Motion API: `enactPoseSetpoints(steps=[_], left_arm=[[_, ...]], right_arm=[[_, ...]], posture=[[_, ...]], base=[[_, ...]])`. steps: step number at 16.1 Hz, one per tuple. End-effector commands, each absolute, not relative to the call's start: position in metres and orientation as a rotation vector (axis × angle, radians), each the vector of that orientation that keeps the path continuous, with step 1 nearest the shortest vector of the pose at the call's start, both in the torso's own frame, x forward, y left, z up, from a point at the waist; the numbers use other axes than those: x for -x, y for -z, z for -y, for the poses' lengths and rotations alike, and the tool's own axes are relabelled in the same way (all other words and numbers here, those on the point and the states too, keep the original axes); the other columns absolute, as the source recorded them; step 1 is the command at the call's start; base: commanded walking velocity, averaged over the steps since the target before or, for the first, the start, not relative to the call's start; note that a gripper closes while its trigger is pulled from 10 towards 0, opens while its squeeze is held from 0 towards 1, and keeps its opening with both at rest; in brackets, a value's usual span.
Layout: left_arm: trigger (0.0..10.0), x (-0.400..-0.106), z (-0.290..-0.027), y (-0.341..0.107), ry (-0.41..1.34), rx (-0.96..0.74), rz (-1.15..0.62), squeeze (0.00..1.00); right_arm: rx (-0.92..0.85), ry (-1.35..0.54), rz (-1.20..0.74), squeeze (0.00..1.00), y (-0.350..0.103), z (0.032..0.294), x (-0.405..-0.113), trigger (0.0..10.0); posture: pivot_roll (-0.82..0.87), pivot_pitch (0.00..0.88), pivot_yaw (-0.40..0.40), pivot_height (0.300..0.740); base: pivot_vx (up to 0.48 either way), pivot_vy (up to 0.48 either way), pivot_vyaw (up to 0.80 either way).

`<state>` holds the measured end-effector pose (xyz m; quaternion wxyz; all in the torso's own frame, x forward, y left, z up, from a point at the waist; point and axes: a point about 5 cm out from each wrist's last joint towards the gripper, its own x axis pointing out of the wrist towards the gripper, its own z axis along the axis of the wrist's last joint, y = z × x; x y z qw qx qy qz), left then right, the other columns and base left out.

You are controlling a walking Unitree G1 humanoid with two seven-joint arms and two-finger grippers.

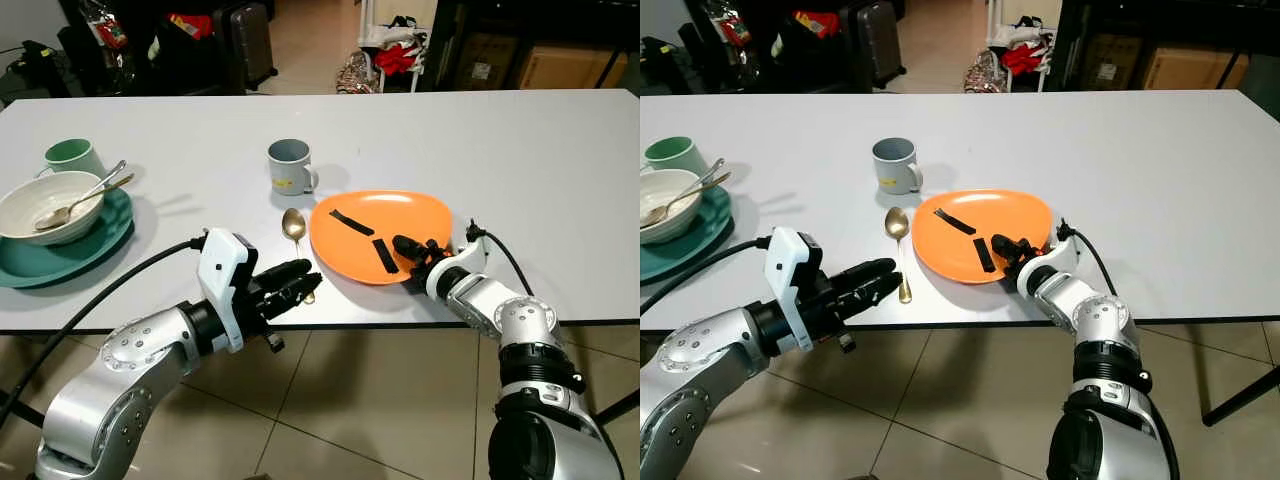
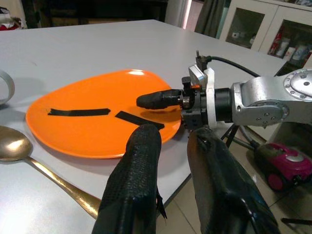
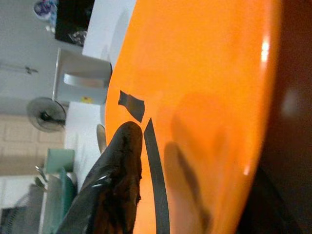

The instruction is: Setting the table

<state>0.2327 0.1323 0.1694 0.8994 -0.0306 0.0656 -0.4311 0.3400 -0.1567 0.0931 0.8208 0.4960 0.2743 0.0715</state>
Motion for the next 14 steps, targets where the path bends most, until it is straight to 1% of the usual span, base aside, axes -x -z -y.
enactPoseSetpoints(steps=[1, 4, 9, 13, 14], left_arm=[[10.0, -0.234, -0.131, -0.173, 0.903, 0.052, -0.124, 0.00], [10.0, -0.234, -0.130, -0.174, 0.905, 0.051, -0.123, 0.00], [10.0, -0.234, -0.129, -0.174, 0.903, 0.051, -0.123, 0.00], [10.0, -0.234, -0.130, -0.173, 0.901, 0.049, -0.127, 0.00], [10.0, -0.234, -0.130, -0.172, 0.900, 0.049, -0.127, 0.00]], right_arm=[[-0.994, -0.155, -0.621, 1.00, -0.090, 0.156, -0.337, 10.0], [-0.880, -0.221, -0.639, 1.00, -0.096, 0.155, -0.334, 10.0], [-0.774, -0.273, -0.691, 1.00, -0.096, 0.155, -0.319, 10.0], [-0.661, -0.336, -0.710, 1.00, -0.104, 0.161, -0.298, 10.0], [-0.588, -0.352, -0.716, 1.00, -0.106, 0.166, -0.290, 10.0]], posture=[[-0.02, 0.036, 0.058, 0.740], [-0.03, 0.037, 0.061, 0.740], [-0.03, 0.040, 0.058, 0.740], [-0.04, 0.038, 0.056, 0.740], [-0.04, 0.036, 0.057, 0.740]], base=[[0.000, 0.000, 0.00], [0.000, 0.000, 0.00], [0.000, 0.000, 0.00], [0.000, 0.000, 0.00], [0.000, 0.000, 0.00]])
